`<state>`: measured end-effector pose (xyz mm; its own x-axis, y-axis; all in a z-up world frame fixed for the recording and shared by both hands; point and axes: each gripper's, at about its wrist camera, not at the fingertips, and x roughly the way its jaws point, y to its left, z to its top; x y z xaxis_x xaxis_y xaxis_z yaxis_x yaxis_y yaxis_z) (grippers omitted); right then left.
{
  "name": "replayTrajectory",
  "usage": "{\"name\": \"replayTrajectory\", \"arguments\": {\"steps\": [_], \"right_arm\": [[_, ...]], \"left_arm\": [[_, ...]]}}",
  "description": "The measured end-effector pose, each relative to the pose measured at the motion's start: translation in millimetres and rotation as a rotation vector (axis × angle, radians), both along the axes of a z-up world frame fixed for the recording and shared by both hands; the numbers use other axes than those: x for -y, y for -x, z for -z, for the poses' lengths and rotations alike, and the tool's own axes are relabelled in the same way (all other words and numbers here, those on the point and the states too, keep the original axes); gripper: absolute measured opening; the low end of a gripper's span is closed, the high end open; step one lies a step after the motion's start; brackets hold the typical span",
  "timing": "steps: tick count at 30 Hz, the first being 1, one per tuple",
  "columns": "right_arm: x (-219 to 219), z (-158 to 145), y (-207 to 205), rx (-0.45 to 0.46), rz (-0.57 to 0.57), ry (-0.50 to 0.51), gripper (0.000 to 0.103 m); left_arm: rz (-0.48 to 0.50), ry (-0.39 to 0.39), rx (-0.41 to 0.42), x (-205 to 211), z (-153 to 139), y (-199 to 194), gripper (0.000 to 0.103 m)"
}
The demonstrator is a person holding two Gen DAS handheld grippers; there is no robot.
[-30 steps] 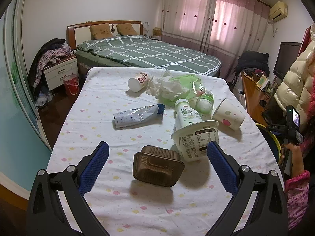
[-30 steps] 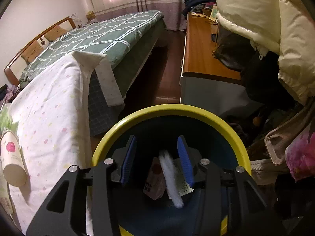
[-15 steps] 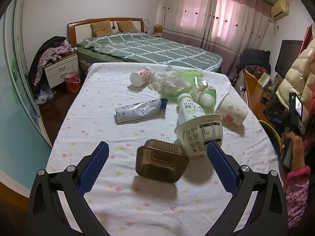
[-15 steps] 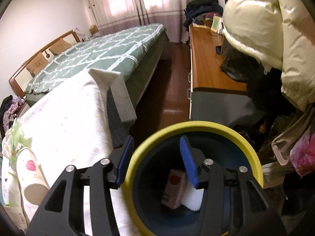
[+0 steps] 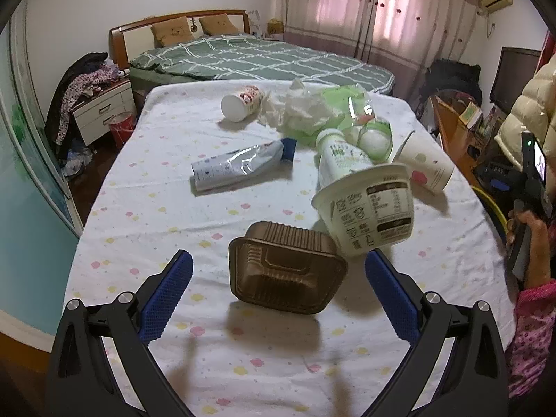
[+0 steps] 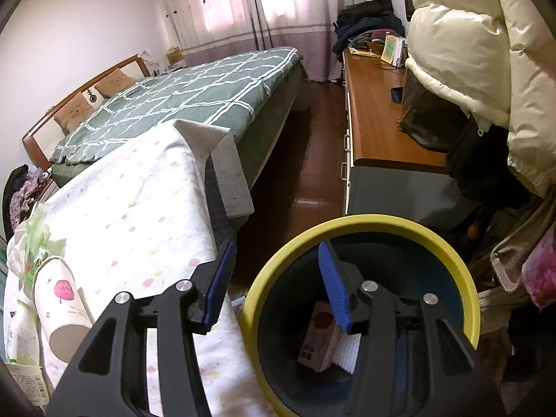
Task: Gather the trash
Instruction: 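Close the left tool on the brown foil tray and lift it, then carry the foil tray over the bin and open the left tool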
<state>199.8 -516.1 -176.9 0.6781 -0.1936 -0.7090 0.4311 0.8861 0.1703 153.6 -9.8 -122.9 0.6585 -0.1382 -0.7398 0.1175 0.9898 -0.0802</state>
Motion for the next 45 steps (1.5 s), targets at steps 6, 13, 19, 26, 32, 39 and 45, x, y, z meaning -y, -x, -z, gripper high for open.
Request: {"name": "replayTrajectory", "arguments": {"steps": [6, 13, 19, 26, 32, 39, 45], "right_arm": [[-2.0, 0.8, -0.5, 0.002, -0.007, 0.000, 0.048], [-4.4, 1.0, -0.6, -0.002, -0.018, -0.001, 0.048], [-4.0, 2.0, -1.8, -0.002, -0.025, -0.008, 0.048], [0.1, -5.2, 12.4, 0.020, -0.028, -0.005, 0.048], [12.7, -14.5, 46.6, 0.043, -0.016, 0.011, 0.049], [40.7, -22.3, 99.2, 0.060, 0.029, 0.037, 0.053], [58.7, -23.8, 137.9, 0.058, 0.045, 0.059, 0.054]], "left_arm": [[0.016, -0.011, -0.037, 0.0, 16.2, -14.5, 0.097], [0.035, 0.022, -0.093, -4.4, 31.3, -25.0, 0.071], [0.042, 0.034, -0.068, -5.9, 24.0, -21.6, 0.069], [0.053, 0.020, 0.005, -0.9, -11.0, -6.8, 0.068], [0.106, 0.025, 0.073, 20.7, -49.9, 2.4, 0.068], [0.254, 0.036, 0.109, 89.8, -75.0, -11.8, 0.068], [0.428, 0.049, 0.074, 179.6, -72.2, -31.8, 0.068]]}}
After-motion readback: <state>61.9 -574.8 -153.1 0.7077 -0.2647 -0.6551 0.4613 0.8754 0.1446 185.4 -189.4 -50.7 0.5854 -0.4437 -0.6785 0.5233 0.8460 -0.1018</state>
